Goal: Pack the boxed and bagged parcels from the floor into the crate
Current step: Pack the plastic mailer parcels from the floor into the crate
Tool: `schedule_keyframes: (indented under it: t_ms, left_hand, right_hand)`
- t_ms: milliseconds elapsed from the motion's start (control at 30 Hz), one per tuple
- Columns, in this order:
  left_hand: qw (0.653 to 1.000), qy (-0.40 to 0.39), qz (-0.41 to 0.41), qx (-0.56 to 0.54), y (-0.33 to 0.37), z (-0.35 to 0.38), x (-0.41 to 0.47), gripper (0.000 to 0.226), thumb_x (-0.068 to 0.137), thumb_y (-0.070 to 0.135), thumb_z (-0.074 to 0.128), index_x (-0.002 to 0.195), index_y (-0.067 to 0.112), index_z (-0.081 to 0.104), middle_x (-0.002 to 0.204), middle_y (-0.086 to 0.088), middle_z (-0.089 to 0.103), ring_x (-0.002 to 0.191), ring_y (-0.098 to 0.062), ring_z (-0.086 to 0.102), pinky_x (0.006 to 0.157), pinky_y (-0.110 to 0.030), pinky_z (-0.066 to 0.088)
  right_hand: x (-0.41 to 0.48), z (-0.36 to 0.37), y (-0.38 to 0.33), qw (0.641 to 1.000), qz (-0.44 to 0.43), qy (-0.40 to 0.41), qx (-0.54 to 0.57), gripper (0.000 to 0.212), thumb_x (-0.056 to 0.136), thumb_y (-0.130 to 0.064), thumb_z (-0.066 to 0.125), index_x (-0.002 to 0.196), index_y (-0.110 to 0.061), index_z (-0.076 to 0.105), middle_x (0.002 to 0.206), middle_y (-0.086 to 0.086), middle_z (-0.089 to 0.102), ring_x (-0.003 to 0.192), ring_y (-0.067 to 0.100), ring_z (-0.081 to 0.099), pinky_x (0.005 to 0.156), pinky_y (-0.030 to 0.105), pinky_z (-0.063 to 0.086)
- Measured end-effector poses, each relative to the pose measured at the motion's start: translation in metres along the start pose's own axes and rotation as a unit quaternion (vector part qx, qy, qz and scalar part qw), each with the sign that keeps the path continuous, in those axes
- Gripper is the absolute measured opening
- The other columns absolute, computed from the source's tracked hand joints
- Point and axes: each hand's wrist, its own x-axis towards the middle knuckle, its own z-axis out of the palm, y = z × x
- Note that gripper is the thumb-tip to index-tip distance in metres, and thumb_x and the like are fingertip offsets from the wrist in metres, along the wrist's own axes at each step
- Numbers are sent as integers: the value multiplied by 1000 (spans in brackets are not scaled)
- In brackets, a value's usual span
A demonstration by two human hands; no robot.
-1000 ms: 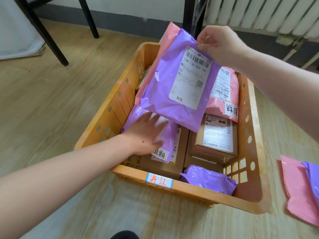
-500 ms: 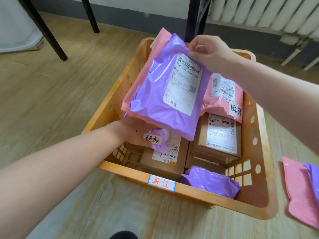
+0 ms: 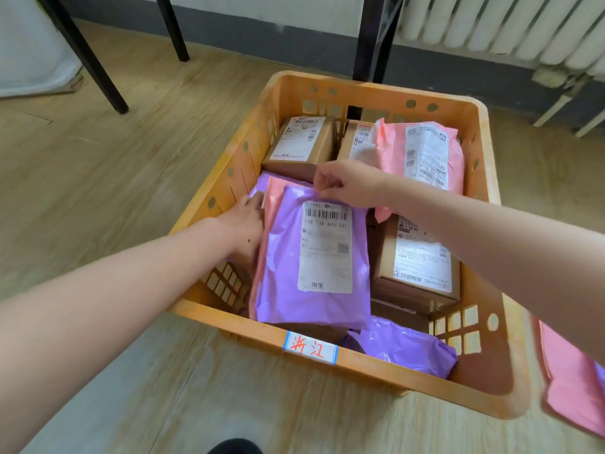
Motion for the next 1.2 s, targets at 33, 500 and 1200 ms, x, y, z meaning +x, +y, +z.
schedule_keyframes:
  t_ms: [33, 500, 1200]
  left_hand:
    - [1000, -17, 16, -1, -1, -5, -2, 100, 53, 68, 76, 137, 24, 42, 138, -10, 35, 126, -30, 28, 107, -38, 27]
    - [952, -26, -51, -302, 6, -24, -1, 87, 82, 49, 61, 150, 24, 13, 135, -5, 50, 129, -30, 30, 102, -40, 34]
    - [967, -72, 50, -240, -2, 21, 12, 132, 65, 71, 68, 146, 26, -27, 158, 3, -22, 145, -14, -18, 118, -34, 0]
  right_hand:
    - [-1, 5, 1, 1000, -3, 0, -19, 10, 91, -15, 60, 100, -10, 60, 87, -4, 58, 83, 13, 54, 70, 22, 37]
    - [-5, 27, -3, 944, 99, -33, -313, 29, 90, -2, 49, 118, -4, 51, 120, 16, 56, 108, 38, 59, 68, 36, 40]
    - [-24, 93, -48, 941, 146, -204, -226, 146, 58, -79, 65, 140, -11, -35, 148, 24, -34, 133, 63, -12, 107, 67, 20]
